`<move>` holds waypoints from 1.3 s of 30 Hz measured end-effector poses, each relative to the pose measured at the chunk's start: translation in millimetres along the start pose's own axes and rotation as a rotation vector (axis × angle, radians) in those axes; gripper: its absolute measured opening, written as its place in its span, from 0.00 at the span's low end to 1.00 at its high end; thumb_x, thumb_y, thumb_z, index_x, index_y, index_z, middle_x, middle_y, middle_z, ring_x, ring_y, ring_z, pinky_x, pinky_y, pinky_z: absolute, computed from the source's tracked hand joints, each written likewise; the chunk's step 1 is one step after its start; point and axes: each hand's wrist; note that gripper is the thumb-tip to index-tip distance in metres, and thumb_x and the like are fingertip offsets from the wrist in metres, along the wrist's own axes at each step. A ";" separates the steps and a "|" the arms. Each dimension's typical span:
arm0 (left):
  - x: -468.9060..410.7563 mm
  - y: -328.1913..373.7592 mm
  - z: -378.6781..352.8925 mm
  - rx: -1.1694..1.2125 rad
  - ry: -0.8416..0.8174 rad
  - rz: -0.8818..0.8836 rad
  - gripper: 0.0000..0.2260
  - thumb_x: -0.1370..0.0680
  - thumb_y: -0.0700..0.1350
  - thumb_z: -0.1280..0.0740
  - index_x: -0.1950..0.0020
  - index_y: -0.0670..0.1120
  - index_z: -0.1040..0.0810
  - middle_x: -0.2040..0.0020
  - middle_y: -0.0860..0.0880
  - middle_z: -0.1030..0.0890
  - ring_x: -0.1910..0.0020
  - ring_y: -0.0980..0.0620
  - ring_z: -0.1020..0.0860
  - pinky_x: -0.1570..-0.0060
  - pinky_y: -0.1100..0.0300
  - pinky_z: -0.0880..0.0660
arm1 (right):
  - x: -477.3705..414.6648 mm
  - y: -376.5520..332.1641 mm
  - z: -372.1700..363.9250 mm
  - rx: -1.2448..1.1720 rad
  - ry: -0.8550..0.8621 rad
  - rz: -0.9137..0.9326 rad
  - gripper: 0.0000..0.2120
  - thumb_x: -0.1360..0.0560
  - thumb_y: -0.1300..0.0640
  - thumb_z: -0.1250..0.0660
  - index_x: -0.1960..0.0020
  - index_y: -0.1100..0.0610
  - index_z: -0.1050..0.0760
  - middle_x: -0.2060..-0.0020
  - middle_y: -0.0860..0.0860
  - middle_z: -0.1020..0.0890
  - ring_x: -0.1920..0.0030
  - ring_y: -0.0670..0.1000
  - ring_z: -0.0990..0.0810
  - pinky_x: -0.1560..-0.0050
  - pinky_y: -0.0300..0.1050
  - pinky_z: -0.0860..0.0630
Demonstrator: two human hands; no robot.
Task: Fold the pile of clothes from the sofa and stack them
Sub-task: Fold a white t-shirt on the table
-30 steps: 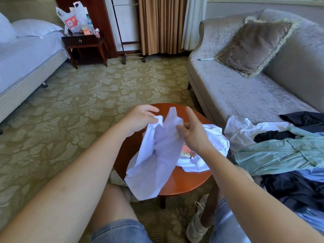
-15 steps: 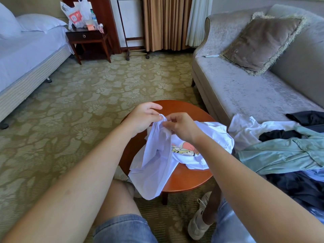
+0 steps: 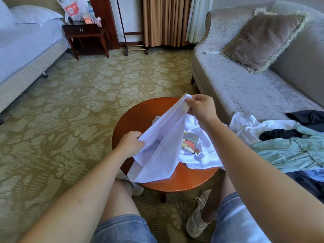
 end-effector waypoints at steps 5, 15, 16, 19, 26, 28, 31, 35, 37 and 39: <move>-7.0 -13.8 11.5 -0.104 0.023 -0.044 0.21 0.21 0.45 0.34 0.69 0.46 0.42 0.72 0.47 0.40 0.72 0.49 0.41 0.66 0.56 0.45 | -13.2 19.7 16.9 0.214 0.051 -0.018 0.10 0.24 0.61 0.34 0.62 0.65 0.22 0.69 0.56 0.22 0.65 0.55 0.21 0.56 0.56 0.19; 19.6 44.3 84.2 0.637 -0.064 0.123 0.04 0.23 0.36 0.31 0.53 0.45 0.20 0.61 0.47 0.19 0.63 0.53 0.23 0.64 0.65 0.25 | 1.4 17.0 78.4 1.315 -0.196 -0.092 0.14 0.23 0.66 0.41 0.40 0.65 0.25 0.41 0.61 0.21 0.41 0.61 0.22 0.45 0.48 0.26; 25.0 51.0 88.9 0.738 -0.037 0.093 0.04 0.23 0.36 0.32 0.54 0.44 0.21 0.63 0.48 0.19 0.63 0.54 0.23 0.65 0.67 0.26 | 5.4 13.7 86.7 1.361 -0.167 -0.093 0.13 0.23 0.66 0.41 0.40 0.65 0.25 0.42 0.62 0.21 0.41 0.61 0.22 0.46 0.48 0.26; 41.0 73.4 102.4 0.983 0.119 0.003 0.05 0.22 0.35 0.34 0.55 0.44 0.22 0.71 0.52 0.19 0.71 0.59 0.23 0.72 0.71 0.28 | 17.3 -5.7 116.5 1.373 -0.019 -0.085 0.12 0.21 0.66 0.42 0.40 0.66 0.26 0.42 0.62 0.22 0.41 0.60 0.23 0.48 0.48 0.27; 69.5 122.5 142.0 1.291 0.384 -0.125 0.07 0.22 0.35 0.35 0.57 0.45 0.23 0.70 0.52 0.18 0.66 0.59 0.21 0.69 0.72 0.26 | 46.1 -83.9 174.3 1.224 0.273 0.141 0.10 0.26 0.70 0.40 0.65 0.64 0.30 0.62 0.62 0.23 0.62 0.58 0.28 0.61 0.45 0.33; 74.6 138.8 152.6 1.349 0.440 -0.158 0.07 0.23 0.34 0.33 0.58 0.45 0.22 0.73 0.52 0.19 0.66 0.58 0.20 0.68 0.71 0.25 | 56.4 -114.5 185.4 1.180 0.353 0.223 0.07 0.26 0.69 0.39 0.55 0.68 0.23 0.55 0.65 0.19 0.56 0.62 0.22 0.58 0.47 0.28; 89.1 167.3 172.2 1.411 0.503 -0.256 0.07 0.24 0.33 0.32 0.57 0.44 0.22 0.70 0.51 0.18 0.66 0.58 0.19 0.65 0.70 0.24 | 74.6 -153.3 199.1 1.140 0.440 0.313 0.10 0.24 0.66 0.38 0.47 0.70 0.22 0.50 0.67 0.19 0.47 0.66 0.21 0.52 0.49 0.26; 99.0 194.4 209.9 1.124 0.676 -0.333 0.05 0.24 0.33 0.35 0.56 0.43 0.26 0.58 0.47 0.19 0.56 0.52 0.17 0.62 0.65 0.22 | 83.2 -189.1 207.4 0.839 0.530 0.328 0.13 0.22 0.60 0.40 0.50 0.69 0.21 0.55 0.65 0.18 0.51 0.63 0.18 0.54 0.48 0.25; 102.0 202.3 232.8 0.623 0.799 -0.335 0.06 0.20 0.40 0.39 0.48 0.39 0.24 0.50 0.40 0.22 0.46 0.40 0.21 0.55 0.53 0.23 | 81.2 -209.2 210.4 0.506 0.538 0.334 0.13 0.23 0.58 0.38 0.52 0.69 0.21 0.61 0.61 0.17 0.58 0.60 0.17 0.56 0.50 0.20; 114.3 217.8 249.3 0.405 0.953 -0.266 0.14 0.17 0.46 0.43 0.43 0.37 0.25 0.46 0.37 0.23 0.44 0.38 0.23 0.50 0.51 0.28 | 81.3 -232.0 210.0 0.255 0.522 0.352 0.14 0.23 0.58 0.38 0.47 0.68 0.22 0.59 0.58 0.18 0.60 0.55 0.17 0.61 0.43 0.19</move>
Point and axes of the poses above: each hand's wrist, its own x-axis away from the middle knuckle, its own z-axis out of the back of the hand, y = z × x
